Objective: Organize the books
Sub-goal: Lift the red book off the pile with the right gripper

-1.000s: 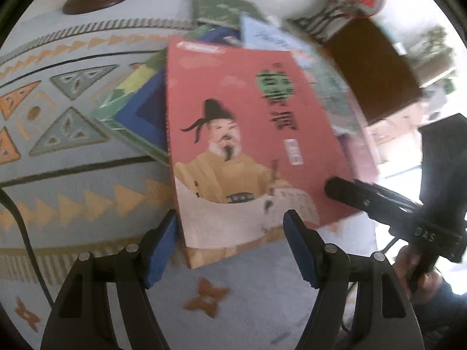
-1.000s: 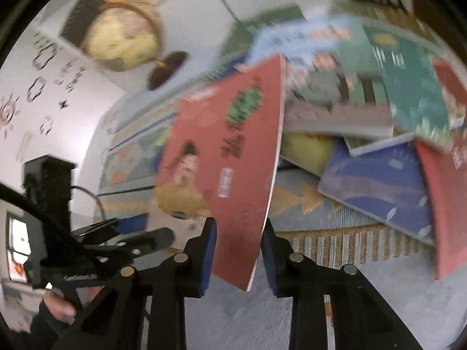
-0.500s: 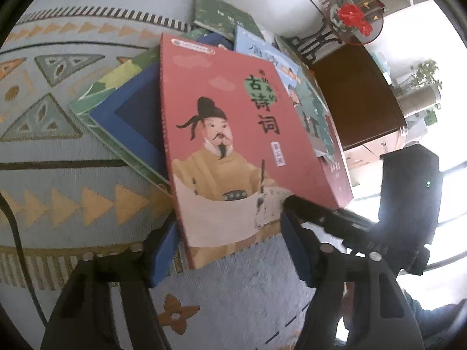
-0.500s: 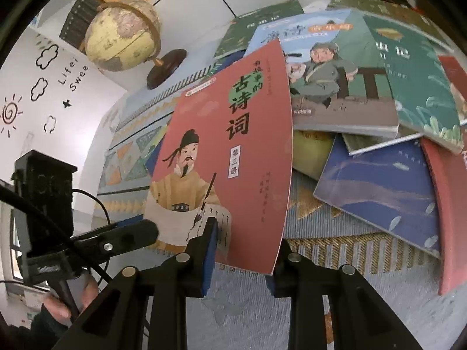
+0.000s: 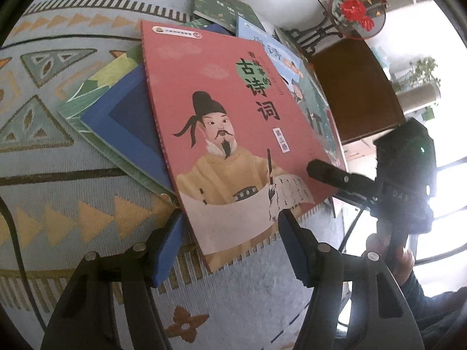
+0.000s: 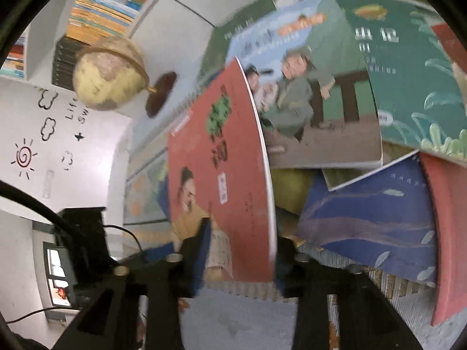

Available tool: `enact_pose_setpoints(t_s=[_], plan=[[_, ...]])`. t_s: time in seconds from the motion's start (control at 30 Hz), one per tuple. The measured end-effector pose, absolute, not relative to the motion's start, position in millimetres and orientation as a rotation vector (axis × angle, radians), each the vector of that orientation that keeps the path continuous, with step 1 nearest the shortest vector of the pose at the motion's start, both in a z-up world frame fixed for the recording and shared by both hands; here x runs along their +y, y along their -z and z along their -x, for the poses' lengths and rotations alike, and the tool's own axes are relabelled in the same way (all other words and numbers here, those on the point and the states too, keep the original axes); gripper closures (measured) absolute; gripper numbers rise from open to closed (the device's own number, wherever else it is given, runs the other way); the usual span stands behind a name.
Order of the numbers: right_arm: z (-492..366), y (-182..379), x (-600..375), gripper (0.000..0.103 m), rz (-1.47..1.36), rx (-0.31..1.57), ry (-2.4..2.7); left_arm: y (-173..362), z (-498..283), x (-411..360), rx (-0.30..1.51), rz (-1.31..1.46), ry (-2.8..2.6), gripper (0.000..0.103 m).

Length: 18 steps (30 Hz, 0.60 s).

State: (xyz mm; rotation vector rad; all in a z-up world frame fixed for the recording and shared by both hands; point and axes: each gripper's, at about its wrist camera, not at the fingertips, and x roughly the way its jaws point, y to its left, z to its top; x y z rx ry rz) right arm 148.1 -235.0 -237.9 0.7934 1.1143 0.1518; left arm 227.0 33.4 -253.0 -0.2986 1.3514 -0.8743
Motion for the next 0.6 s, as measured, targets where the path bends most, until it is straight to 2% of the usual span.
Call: enact_pose_setpoints(t_s=[0.17, 0.4, 0.53, 0.6], plan=[[-150, 217, -205, 0.089, -0.585, 1.091, -0.134, 254, -231, 38, 1.350, 0.337, 0.848, 0.041], [-148, 223, -172, 0.089, -0.413, 1.136, -0.172, 221, -218, 21, 1.216, 0.087, 0.767, 0.041], [-149, 223, -173, 0.089, -0.411, 1.136, -0.163, 184, -217, 31, 1.112, 0.255, 0.888, 0.040], [-147, 229, -185, 0.089, -0.493, 1.134, -0.174, 196, -228, 28, 1.129, 0.263, 0.858, 0.038]])
